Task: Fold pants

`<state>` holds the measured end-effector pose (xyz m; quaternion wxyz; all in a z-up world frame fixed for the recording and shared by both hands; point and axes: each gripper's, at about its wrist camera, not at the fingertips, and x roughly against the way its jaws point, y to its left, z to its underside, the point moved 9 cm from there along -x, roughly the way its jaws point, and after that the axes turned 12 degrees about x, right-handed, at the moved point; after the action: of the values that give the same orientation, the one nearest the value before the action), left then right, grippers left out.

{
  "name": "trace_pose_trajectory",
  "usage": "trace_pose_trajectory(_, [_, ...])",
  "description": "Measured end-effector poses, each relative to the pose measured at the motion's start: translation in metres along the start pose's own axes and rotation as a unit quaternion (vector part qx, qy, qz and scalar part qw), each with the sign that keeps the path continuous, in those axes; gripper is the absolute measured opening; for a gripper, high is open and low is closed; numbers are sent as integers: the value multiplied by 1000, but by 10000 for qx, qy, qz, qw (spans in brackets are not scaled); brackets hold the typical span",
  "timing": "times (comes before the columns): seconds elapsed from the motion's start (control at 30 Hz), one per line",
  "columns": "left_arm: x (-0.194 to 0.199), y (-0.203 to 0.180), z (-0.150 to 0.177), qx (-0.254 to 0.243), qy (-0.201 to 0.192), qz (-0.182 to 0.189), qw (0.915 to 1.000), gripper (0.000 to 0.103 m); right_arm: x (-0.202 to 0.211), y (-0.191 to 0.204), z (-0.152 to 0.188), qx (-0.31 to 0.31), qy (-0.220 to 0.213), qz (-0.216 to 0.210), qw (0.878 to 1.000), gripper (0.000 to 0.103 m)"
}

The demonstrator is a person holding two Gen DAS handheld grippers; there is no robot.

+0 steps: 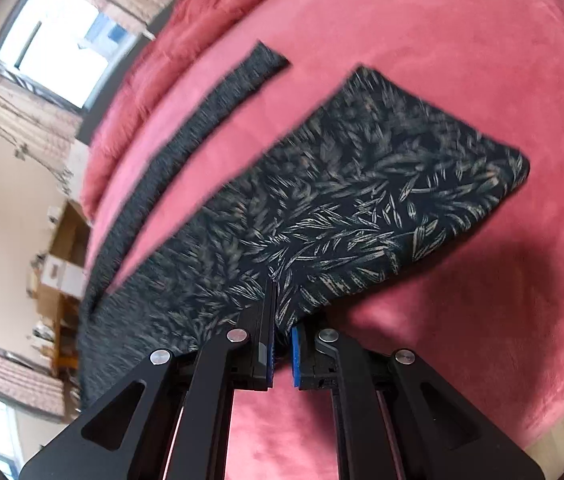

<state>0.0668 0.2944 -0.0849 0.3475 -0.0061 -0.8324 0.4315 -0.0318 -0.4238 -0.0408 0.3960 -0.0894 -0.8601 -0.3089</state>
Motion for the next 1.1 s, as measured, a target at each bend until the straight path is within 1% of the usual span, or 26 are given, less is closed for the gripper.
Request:
trace_pose_trajectory(0.03, [-4, -2, 1, 97, 100, 127, 9998, 0, -5, -2, 1, -127, 66, -81, 9999, 5])
trace_pose_trajectory(0.07, [-8, -7, 3, 31, 137, 153, 9998, 0, -7, -5, 0, -337, 42, -194, 9992, 5])
trace_pose_trajectory(0.1, [-11, -11, 6, -14, 155, 161, 9997, 4, -8, -7, -1, -445, -10, -264, 9987, 12])
trace_pose_trajectory(0.13, [-16, -17, 8, -18, 282, 277, 9992, 29, -9, -8, -2, -516, -55, -296, 9982, 18])
trace_pose_trajectory(0.17, [-20, -19, 11, 17, 348, 275, 9990, 52, -8, -12, -2, -602, -124, -324, 9976, 33])
trace_pose_trajectory(0.2, [-21, -17, 11, 90, 288, 176, 9994, 83, -5, -14, -3, -697, -233, -447, 9963, 42])
trace_pose_trajectory(0.23, [-23, -15, 9, 204, 218, 174, 9994, 82, -1, -16, -6, -796, -399, -563, 9944, 45])
trace_pose_trajectory(0.27, [-27, -14, 10, 280, 268, 210, 9990, 82, 2, -20, -7, -829, -476, -533, 9940, 46])
trace_pose_trajectory(0.33, [-37, -9, 12, 399, 392, 126, 9984, 80, 7, -29, -10, -867, -598, -423, 9935, 46])
trace_pose_trajectory(0.37, [-40, -9, 12, 424, 415, 145, 9981, 80, 9, -35, -12, -951, -678, -401, 9923, 46])
trace_pose_trajectory(0.4, [-43, -12, 8, 455, 394, 246, 9979, 76, 9, -40, -13, -1021, -700, -405, 9915, 46])
trace_pose_trajectory(0.43, [-47, -16, 4, 518, 391, 368, 9972, 69, 9, -45, -15, -1120, -731, -420, 9901, 46])
trace_pose_trajectory(0.47, [-50, -18, 0, 617, 421, 464, 9961, 64, 9, -50, -18, -1240, -792, -447, 9881, 45])
trace_pose_trajectory(0.5, [-60, -20, -6, 900, 522, 634, 9925, 55, 9, -52, -20, -1286, -829, -437, 9873, 40])
trace_pose_trajectory(0.53, [-70, -20, -11, 1143, 612, 679, 9892, 48, 9, -55, -25, -1277, -851, -383, 9874, 35])
trace_pose_trajectory(0.57, [-77, -20, -15, 1285, 632, 664, 9875, 38, 8, -55, -28, -1175, -843, -254, 9892, 27])
trace_pose_trajectory(0.6, [-87, -18, -22, 1452, 596, 590, 9858, 15, 6, -56, -30, -1088, -806, -134, 9907, 18])
trace_pose_trajectory(0.63, [-91, -17, -25, 1481, 531, 469, 9864, 5, 5, -57, -32, -1031, -763, -35, 9917, 14])
trace_pose_trajectory(0.67, [-92, -16, -30, 1475, 401, 342, 9877, 5, 4, -60, -33, -1002, -712, 88, 9924, 7])
trace_pose_trajectory(0.7, [-90, -18, -35, 1424, 245, 300, 9890, 5, 4, -62, -35, -1007, -689, 163, 9924, 5])
trace_pose_trajectory(0.73, [-82, -23, -39, 1245, 64, 210, 9920, 4, 5, -64, -38, -1027, -692, 192, 9921, 5])
trace_pose_trajectory(0.8, [-65, -33, -39, 955, -103, 232, 9951, 4, 10, -64, -43, -996, -765, 219, 9918, 5])
trace_pose_trajectory(0.87, [-47, -38, -38, 748, -185, 282, 9966, 4, 18, -61, -46, -891, -880, 190, 9919, 5])
trace_pose_trajectory(0.93, [-24, -35, -36, 647, -267, 312, 9971, 4, 24, -57, -47, -715, -938, 174, 9929, 5])
trace_pose_trajectory(1.03, [-1, -14, -32, 611, -390, 105, 9973, 4, 21, -57, -43, -607, -813, 180, 9947, 5])
trace_pose_trajectory(1.1, [-2, -1, -25, 495, -289, -84, 9983, 4, 16, -63, -34, -552, -657, 251, 9960, 5])
